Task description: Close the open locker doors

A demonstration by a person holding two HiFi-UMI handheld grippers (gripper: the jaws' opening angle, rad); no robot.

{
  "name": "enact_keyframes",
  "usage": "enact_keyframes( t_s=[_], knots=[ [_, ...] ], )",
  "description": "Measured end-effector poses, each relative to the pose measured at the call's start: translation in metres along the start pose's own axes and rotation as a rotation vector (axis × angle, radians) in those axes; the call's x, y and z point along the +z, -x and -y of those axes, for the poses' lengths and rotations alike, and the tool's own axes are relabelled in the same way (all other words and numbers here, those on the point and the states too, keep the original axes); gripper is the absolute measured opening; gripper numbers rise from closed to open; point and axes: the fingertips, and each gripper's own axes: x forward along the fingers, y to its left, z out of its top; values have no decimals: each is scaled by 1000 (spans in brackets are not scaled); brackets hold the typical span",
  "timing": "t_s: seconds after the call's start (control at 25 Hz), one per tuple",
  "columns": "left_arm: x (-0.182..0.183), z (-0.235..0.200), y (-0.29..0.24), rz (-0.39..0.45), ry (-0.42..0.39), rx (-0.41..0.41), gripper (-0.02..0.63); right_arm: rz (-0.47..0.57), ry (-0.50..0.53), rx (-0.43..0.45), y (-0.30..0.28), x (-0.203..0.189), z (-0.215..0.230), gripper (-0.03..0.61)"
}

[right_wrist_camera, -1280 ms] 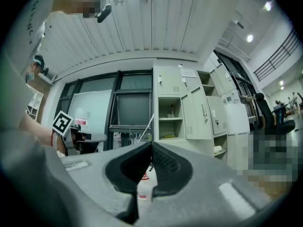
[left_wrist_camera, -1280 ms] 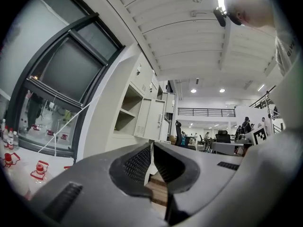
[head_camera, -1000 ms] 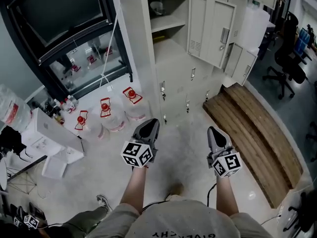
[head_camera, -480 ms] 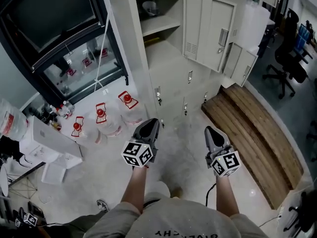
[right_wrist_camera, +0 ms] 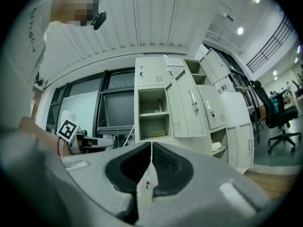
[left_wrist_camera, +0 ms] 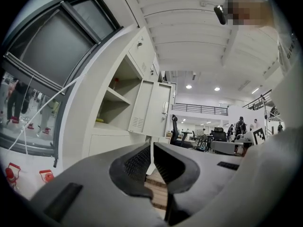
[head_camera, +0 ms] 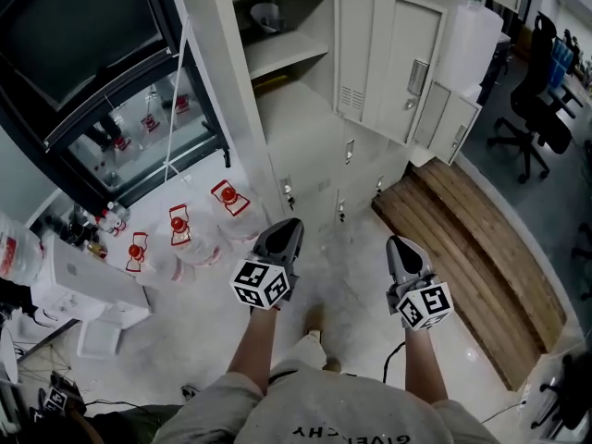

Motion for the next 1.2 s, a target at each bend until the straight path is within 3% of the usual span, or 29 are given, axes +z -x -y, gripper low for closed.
enact_keyframes(
  t_s=[0.28,0.92,1.2],
  knots=[
    [15,-34,-61,10,7,-24,17,10,15,-30,-57,13,39,8],
    [21,-104,-159,-6,30,-65,17,7,3,-112,-156,4,110,11],
    [20,-117,-189,-11,23,-86,17,41,26,-192,-177,13,156,76]
  ],
)
